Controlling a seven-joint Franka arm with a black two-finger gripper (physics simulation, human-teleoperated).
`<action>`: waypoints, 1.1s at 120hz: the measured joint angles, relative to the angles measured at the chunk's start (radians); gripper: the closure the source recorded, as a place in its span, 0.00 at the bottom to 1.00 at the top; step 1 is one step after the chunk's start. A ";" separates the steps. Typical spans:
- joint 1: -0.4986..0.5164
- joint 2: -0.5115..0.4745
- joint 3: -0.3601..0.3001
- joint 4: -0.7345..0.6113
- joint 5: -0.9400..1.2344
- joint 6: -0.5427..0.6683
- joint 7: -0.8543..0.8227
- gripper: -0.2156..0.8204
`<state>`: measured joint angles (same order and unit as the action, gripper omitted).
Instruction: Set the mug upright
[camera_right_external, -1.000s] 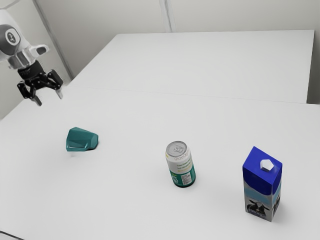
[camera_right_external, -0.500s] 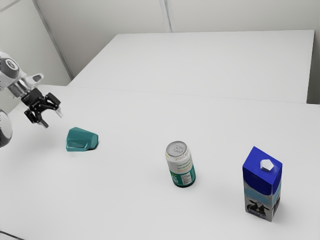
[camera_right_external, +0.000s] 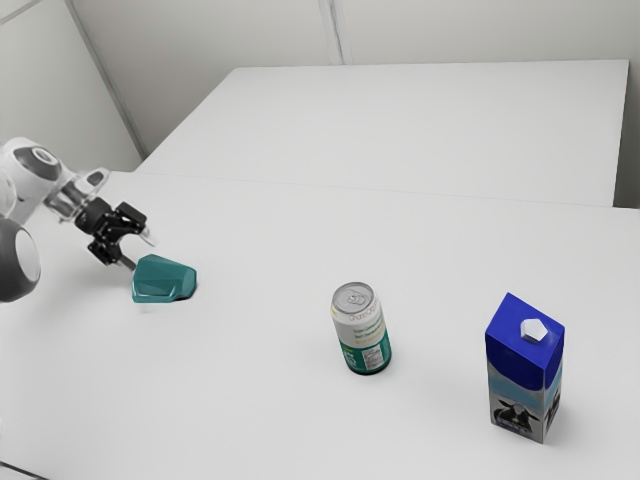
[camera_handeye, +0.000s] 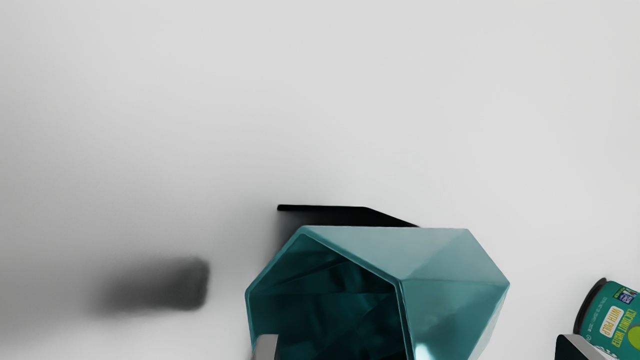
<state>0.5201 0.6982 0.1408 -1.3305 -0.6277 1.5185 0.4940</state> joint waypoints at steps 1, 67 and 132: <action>0.000 0.000 0.000 -0.003 -0.004 0.000 0.001 0.21; -0.011 0.007 -0.009 -0.049 -0.094 0.020 0.059 0.76; -0.063 -0.044 -0.055 -0.040 -0.004 0.037 0.030 0.96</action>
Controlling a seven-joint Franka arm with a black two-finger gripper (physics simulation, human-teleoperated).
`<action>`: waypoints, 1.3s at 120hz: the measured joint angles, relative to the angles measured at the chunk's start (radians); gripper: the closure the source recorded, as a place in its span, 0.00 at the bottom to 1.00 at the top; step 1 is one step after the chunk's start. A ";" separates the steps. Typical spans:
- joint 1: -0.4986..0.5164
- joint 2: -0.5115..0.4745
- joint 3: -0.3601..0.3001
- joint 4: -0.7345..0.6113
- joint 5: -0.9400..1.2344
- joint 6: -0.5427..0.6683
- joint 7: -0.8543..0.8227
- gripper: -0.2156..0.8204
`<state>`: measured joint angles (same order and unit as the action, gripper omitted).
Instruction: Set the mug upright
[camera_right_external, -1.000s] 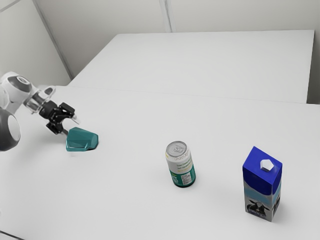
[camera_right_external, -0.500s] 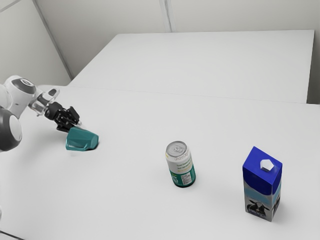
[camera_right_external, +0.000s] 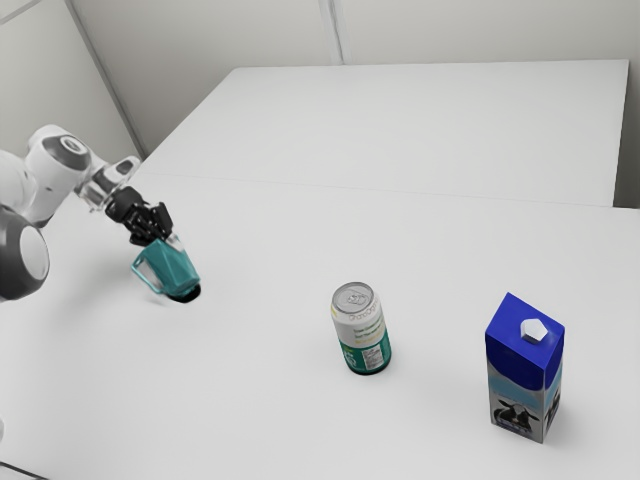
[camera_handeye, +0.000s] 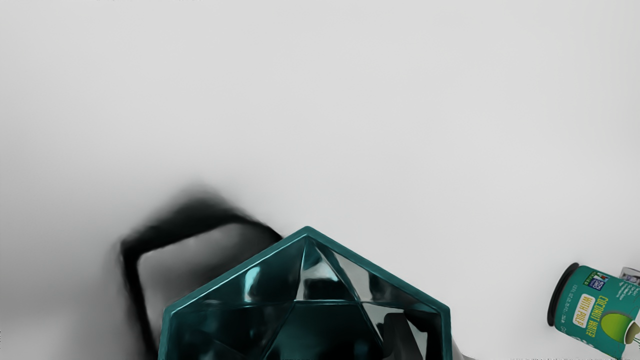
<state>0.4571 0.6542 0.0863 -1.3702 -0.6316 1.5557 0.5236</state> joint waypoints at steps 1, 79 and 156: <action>-0.002 -0.003 0.000 0.000 0.005 0.000 -0.001 0.96; -0.350 -0.605 -0.057 -0.686 0.505 0.561 -0.193 0.96; -0.428 -0.617 -0.110 -0.943 0.532 1.089 -0.416 0.96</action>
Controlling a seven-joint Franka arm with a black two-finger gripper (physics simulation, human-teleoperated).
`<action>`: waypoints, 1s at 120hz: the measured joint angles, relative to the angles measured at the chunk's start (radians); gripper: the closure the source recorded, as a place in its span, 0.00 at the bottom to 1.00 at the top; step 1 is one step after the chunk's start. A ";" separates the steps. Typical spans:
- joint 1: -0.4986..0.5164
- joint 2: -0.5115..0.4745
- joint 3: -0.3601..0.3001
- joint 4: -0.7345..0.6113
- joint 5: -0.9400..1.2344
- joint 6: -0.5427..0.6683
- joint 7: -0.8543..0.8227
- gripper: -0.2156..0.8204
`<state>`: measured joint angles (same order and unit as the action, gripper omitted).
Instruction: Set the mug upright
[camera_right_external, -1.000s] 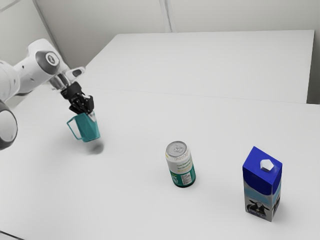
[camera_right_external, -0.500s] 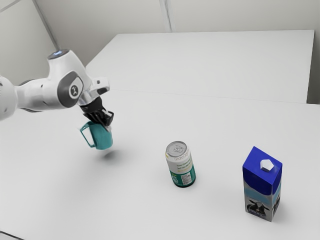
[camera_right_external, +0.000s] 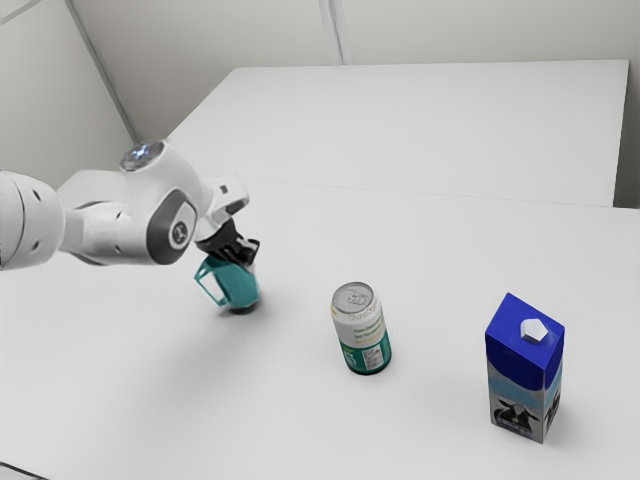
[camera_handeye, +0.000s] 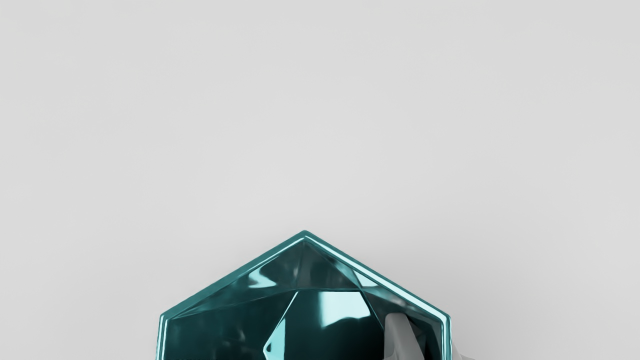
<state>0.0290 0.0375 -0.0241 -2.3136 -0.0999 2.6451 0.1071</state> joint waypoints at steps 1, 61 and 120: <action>0.001 0.003 0.000 0.000 0.000 0.002 -0.002 0.96; 0.069 -0.009 -0.037 0.001 -0.001 0.032 -0.046 0.43; 0.075 -0.141 -0.037 0.243 0.038 -0.331 -0.057 0.23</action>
<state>0.1037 -0.1036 -0.0612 -2.0706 -0.0620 2.3141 0.0502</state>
